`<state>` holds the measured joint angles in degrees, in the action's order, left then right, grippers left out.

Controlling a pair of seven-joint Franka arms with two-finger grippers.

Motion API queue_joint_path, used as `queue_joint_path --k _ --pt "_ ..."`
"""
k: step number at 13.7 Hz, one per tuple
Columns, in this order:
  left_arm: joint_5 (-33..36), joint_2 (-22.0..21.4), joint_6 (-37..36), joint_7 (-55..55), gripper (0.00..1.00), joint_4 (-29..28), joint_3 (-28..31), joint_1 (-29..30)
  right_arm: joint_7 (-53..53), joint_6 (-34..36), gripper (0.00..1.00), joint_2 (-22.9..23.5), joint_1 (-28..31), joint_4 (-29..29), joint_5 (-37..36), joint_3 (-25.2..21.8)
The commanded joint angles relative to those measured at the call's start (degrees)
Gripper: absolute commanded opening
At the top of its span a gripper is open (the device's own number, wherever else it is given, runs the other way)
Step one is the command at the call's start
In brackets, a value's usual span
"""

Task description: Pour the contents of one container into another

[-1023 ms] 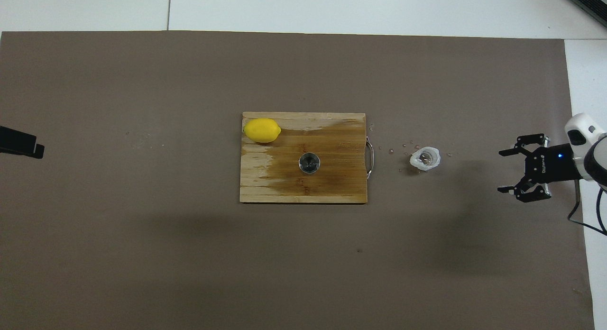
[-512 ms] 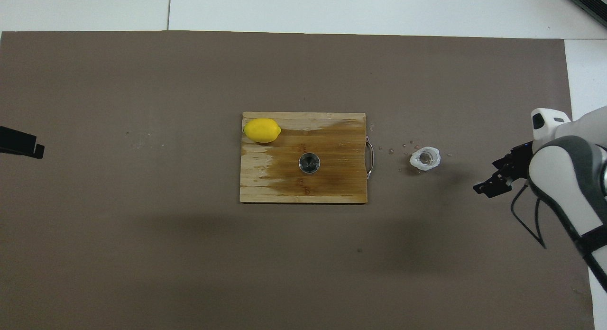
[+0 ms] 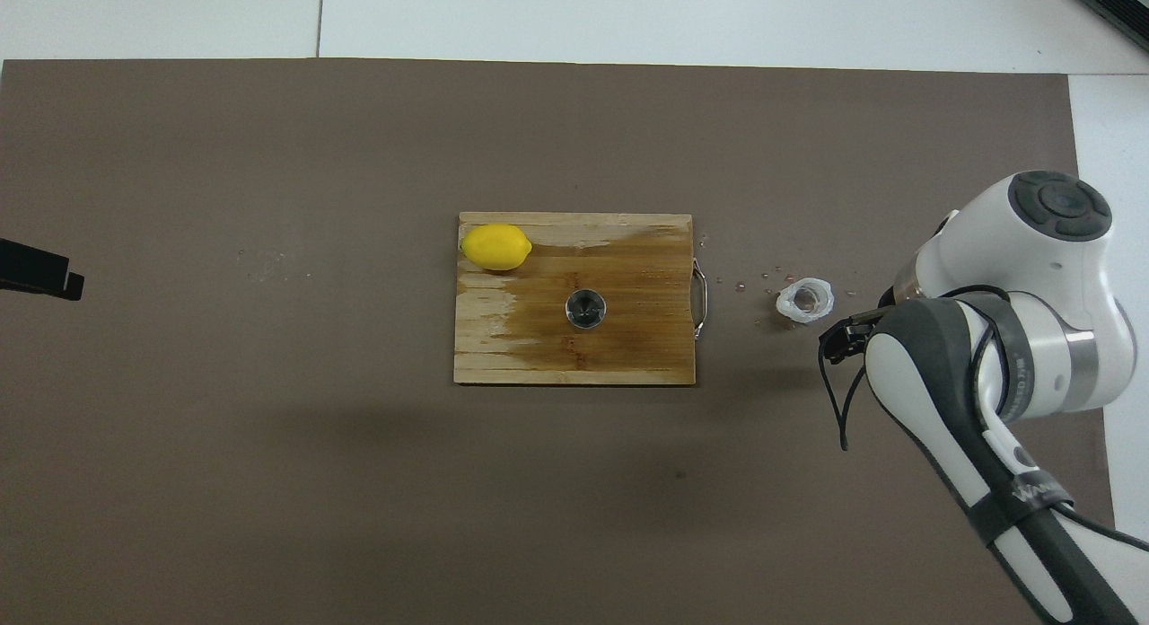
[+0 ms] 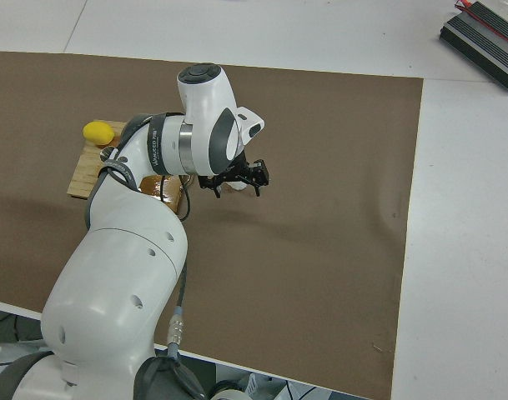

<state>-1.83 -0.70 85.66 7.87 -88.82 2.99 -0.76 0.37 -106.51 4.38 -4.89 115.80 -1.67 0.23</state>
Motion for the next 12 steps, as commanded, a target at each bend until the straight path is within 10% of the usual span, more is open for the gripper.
queue_joint_path --k 1,7,12 --pt "0.69 -1.41 0.56 0.04 1.0 -1.62 0.08 -0.29 8.23 4.72 1.0 -7.78 -0.47 -1.18 -1.32 0.21" --pt "0.69 -1.41 0.56 0.04 1.0 -1.71 0.08 -0.29 8.15 23.26 1.0 -9.57 2.07 -21.3 5.63 -0.93" --pt "0.69 -1.41 0.56 0.04 1.0 -1.71 0.08 -0.29 8.24 21.08 1.0 -8.78 3.49 -22.2 4.31 -1.11"
